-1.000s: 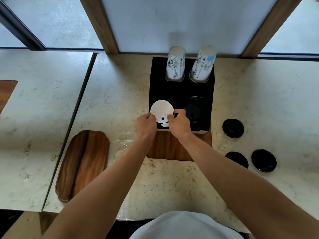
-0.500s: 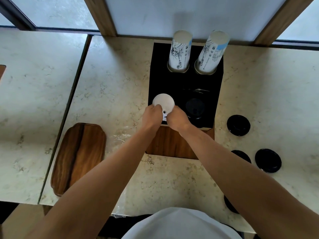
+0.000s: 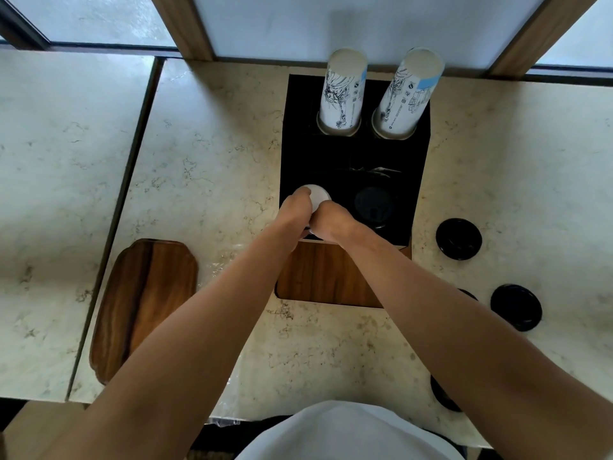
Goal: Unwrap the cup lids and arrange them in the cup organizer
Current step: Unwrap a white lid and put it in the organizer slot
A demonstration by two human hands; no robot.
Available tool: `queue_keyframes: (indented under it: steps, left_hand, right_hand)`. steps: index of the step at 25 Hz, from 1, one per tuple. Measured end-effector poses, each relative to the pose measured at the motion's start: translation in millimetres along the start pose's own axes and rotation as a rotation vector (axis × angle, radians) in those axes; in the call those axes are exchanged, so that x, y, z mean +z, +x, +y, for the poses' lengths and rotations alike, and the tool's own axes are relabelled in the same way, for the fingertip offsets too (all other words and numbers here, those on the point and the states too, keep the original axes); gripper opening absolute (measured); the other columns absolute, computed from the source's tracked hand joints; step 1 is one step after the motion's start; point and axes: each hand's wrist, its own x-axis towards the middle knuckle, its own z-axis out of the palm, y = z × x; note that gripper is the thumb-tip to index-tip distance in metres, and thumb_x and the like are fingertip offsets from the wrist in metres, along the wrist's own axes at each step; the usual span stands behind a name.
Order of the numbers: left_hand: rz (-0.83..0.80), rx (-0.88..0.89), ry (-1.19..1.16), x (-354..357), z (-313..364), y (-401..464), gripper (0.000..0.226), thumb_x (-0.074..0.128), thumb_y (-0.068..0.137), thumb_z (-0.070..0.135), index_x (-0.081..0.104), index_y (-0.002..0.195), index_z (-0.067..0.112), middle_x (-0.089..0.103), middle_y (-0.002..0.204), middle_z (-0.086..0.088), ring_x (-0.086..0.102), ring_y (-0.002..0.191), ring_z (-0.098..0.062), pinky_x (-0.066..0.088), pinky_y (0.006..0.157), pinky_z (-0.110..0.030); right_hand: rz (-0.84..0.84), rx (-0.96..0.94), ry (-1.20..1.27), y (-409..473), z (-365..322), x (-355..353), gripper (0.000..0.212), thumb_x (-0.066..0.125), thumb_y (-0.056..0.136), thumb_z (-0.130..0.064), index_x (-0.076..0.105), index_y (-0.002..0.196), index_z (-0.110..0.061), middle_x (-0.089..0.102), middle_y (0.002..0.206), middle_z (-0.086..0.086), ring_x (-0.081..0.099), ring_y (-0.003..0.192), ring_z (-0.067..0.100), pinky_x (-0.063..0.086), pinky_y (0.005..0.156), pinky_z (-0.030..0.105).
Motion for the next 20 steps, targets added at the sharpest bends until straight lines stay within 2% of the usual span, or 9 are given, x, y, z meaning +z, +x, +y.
queue_keyframes:
  steps: [3, 6, 7, 9, 12, 14, 16, 18, 20]
  left_hand:
    - [-0.022, 0.012, 0.051, 2.3, 2.5, 5.4, 0.054, 0.037, 0.099, 0.053, 0.048, 0.141, 0.020, 0.055, 0.089, 0.002, 0.053, 0.080, -0.017, 0.049, 0.068, -0.036]
    - [0.000, 0.037, 0.060, 2.0, 1.8, 8.7, 0.061, 0.036, 0.098, 0.059, 0.047, 0.142, 0.019, 0.061, 0.108, -0.004, 0.054, 0.086, -0.021, 0.051, 0.098, -0.045]
    - [0.018, 0.037, 0.049, 0.5, 3.1, 6.9, 0.058, 0.037, 0.098, 0.059, 0.049, 0.139, 0.020, 0.061, 0.104, -0.004, 0.054, 0.083, -0.020, 0.050, 0.101, -0.045]
    - [0.041, 0.020, 0.014, -0.9, 4.4, 5.0, 0.044, 0.040, 0.097, 0.061, 0.049, 0.124, 0.026, 0.055, 0.087, 0.002, 0.053, 0.077, -0.017, 0.051, 0.098, -0.044]
    - [0.071, 0.049, 0.022, -5.4, 2.0, 1.4, 0.038, 0.040, 0.096, 0.059, 0.046, 0.106, 0.023, 0.056, 0.084, 0.001, 0.057, 0.079, -0.019, 0.055, 0.092, -0.043]
    - [0.107, 0.121, 0.075, -9.2, -4.7, -1.5, 0.035, 0.041, 0.096, 0.054, 0.052, 0.103, 0.022, 0.059, 0.083, 0.001, 0.060, 0.079, -0.018, 0.057, 0.086, -0.043]
    - [0.121, 0.210, 0.164, -12.9, -15.7, -9.2, 0.043, 0.044, 0.093, 0.049, 0.057, 0.119, 0.017, 0.059, 0.086, 0.004, 0.058, 0.077, -0.013, 0.055, 0.070, -0.036]
    - [0.138, 0.331, 0.314, -17.6, -30.4, -18.1, 0.058, 0.045, 0.087, 0.047, 0.052, 0.134, 0.013, 0.056, 0.096, 0.006, 0.049, 0.073, -0.003, 0.040, 0.055, -0.026]
    - [0.162, 0.456, 0.393, -23.3, -43.8, -30.0, 0.059, 0.047, 0.085, 0.044, 0.050, 0.137, 0.016, 0.056, 0.105, 0.006, 0.044, 0.071, 0.004, 0.033, 0.053, -0.021]
  right_hand:
    - [-0.024, 0.029, -0.010, 2.9, -1.9, 0.4, 0.033, 0.049, 0.104, -0.018, 0.058, 0.133, -0.004, 0.064, 0.124, 0.015, 0.059, 0.112, 0.029, 0.046, 0.091, 0.034]
    - [-0.020, -0.002, -0.029, 1.3, -0.8, -8.2, 0.028, 0.054, 0.100, -0.018, 0.065, 0.122, -0.005, 0.061, 0.089, 0.009, 0.055, 0.089, 0.025, 0.043, 0.077, 0.034]
    - [-0.004, -0.002, -0.017, 3.0, 1.4, -9.7, 0.028, 0.054, 0.098, -0.016, 0.066, 0.120, -0.003, 0.054, 0.078, 0.005, 0.051, 0.086, 0.025, 0.041, 0.076, 0.033]
    - [-0.001, 0.014, -0.032, -0.2, 2.8, -13.7, 0.029, 0.058, 0.096, -0.014, 0.065, 0.121, 0.000, 0.049, 0.073, 0.004, 0.051, 0.080, 0.024, 0.040, 0.076, 0.031]
    - [0.026, 0.058, 0.010, -7.1, 4.3, -11.5, 0.034, 0.065, 0.095, -0.014, 0.061, 0.125, 0.002, 0.068, 0.103, 0.014, 0.062, 0.088, 0.024, 0.044, 0.072, 0.030]
    - [0.104, 0.036, 0.086, -13.8, 6.9, -8.3, 0.033, 0.062, 0.096, -0.011, 0.060, 0.125, 0.005, 0.068, 0.115, 0.020, 0.067, 0.101, 0.030, 0.046, 0.071, 0.031]
    - [0.205, 0.010, 0.096, -23.0, 12.7, -6.1, 0.033, 0.058, 0.100, -0.015, 0.059, 0.125, 0.005, 0.068, 0.115, 0.021, 0.067, 0.102, 0.031, 0.044, 0.069, 0.030]
    - [0.295, -0.059, 0.085, -33.5, 20.7, -1.8, 0.036, 0.056, 0.102, -0.024, 0.059, 0.127, 0.002, 0.068, 0.116, 0.020, 0.067, 0.101, 0.029, 0.043, 0.068, 0.028]
    - [0.347, -0.155, 0.132, -43.2, 31.2, 6.8, 0.045, 0.057, 0.102, -0.029, 0.054, 0.138, -0.002, 0.065, 0.128, 0.017, 0.064, 0.111, 0.028, 0.048, 0.080, 0.027]
